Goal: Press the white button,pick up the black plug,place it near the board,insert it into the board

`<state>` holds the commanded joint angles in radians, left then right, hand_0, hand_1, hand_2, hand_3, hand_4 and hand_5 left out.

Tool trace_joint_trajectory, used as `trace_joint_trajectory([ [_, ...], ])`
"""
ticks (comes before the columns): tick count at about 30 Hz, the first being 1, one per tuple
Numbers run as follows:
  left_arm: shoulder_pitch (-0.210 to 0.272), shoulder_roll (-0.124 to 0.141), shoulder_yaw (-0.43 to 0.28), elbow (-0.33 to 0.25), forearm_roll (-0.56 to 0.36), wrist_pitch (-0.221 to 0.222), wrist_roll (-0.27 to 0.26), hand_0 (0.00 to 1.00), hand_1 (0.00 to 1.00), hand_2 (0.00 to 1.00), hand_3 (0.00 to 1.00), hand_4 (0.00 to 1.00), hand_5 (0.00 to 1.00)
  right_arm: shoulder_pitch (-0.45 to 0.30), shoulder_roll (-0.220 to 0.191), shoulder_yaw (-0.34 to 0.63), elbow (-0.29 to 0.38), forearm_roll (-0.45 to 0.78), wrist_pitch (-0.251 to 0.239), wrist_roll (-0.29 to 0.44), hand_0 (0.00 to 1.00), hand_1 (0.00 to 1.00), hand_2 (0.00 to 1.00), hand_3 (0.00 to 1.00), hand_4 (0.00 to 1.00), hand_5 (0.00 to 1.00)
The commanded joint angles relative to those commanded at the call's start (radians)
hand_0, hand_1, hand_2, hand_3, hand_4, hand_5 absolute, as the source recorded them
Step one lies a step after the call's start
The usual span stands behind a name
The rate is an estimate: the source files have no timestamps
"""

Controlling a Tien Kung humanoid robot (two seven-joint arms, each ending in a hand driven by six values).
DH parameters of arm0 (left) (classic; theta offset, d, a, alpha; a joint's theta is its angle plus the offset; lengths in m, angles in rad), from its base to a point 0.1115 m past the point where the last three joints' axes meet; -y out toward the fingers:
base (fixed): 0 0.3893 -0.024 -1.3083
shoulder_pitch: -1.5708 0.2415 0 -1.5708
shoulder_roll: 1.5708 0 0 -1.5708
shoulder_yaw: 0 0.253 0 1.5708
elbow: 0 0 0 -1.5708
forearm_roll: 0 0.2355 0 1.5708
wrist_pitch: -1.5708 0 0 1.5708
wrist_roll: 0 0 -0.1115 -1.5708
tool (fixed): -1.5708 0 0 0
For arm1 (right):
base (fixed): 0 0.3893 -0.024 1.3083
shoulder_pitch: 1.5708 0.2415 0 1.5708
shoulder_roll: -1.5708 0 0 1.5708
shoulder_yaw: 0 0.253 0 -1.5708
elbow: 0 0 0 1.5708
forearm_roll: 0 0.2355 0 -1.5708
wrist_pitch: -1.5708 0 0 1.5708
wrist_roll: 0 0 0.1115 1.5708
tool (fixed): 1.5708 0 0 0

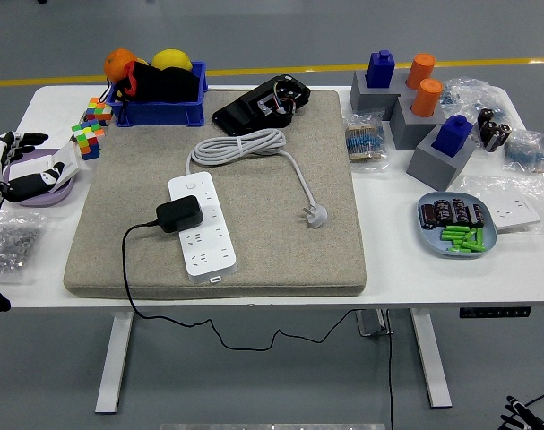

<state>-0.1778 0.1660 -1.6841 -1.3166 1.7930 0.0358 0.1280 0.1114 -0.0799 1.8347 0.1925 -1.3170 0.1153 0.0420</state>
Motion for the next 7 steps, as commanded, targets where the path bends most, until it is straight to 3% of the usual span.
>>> trace_joint_trajectory([
  [7,0.003,0.0,0.004,-0.024,-0.002,-0.001,0.003,0.8,0.796,0.757,0.669,0.733,0.002,-0.002,-0.003,-0.012,0.004,0.01,0.001,0.0,0.795,0.691,0.641,0.635,0.723,0.476],
])
